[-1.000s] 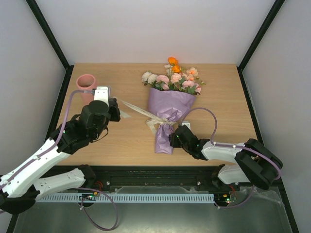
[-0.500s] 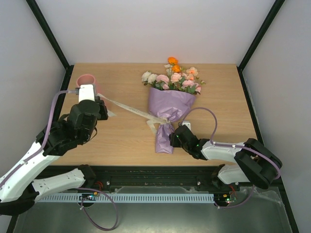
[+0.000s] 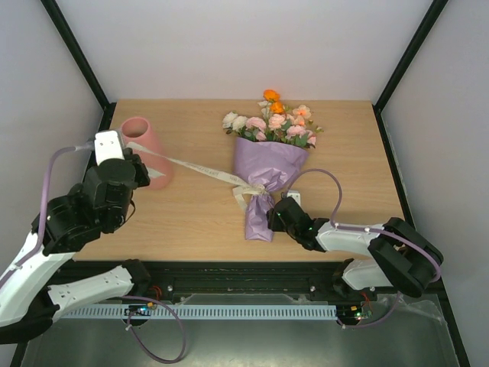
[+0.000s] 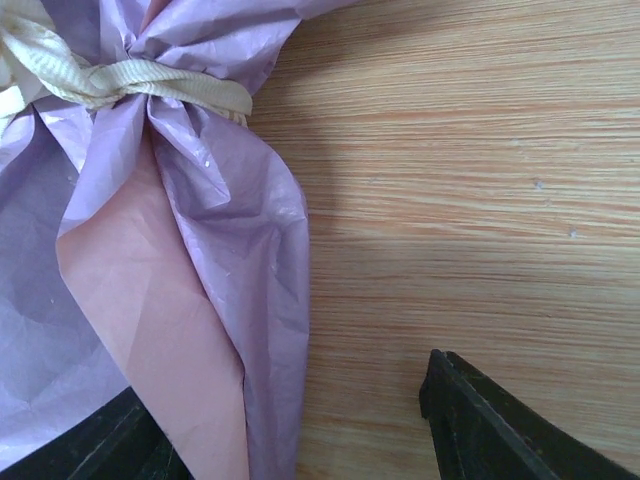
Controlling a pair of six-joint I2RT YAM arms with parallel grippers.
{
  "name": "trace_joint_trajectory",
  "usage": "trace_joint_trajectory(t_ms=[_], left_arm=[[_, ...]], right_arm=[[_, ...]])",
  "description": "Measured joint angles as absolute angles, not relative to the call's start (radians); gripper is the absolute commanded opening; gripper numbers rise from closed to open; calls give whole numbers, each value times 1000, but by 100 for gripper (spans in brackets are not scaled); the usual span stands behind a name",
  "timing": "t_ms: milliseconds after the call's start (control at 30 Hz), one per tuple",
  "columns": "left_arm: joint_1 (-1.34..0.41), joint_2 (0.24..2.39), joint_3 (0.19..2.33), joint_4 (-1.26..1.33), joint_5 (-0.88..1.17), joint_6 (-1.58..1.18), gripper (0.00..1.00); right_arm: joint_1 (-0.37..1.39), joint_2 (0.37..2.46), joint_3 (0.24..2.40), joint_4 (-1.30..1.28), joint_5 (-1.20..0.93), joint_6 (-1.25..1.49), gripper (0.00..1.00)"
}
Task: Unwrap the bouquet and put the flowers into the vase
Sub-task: Untie the ribbon from the wrapping paper.
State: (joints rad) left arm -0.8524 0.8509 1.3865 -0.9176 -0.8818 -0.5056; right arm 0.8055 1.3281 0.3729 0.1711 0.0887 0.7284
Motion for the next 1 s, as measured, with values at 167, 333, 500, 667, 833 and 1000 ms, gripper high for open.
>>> trace_joint_trajectory(t_ms=[167, 333, 500, 667, 833, 1000], left_arm=[[-852, 839, 1386, -968, -927, -529, 2], [-852, 828, 1365, -950, -865, -526, 6], [-852, 696, 1133, -798, -660, -527, 10], [-852, 585, 918, -688, -511, -587, 37], [-852, 569, 801, -625, -439, -642, 71], [-852, 611, 774, -569, -387, -631, 91]], right_arm=[[805, 1322, 373, 161, 94, 738, 60], [805, 1304, 373, 142, 93, 738, 59], [805, 1223, 384, 70, 94, 736, 59], [805, 1118, 419, 12, 108, 722, 59], [805, 1035, 453, -23, 121, 708, 59], [805, 1015, 492, -26, 132, 662, 56]])
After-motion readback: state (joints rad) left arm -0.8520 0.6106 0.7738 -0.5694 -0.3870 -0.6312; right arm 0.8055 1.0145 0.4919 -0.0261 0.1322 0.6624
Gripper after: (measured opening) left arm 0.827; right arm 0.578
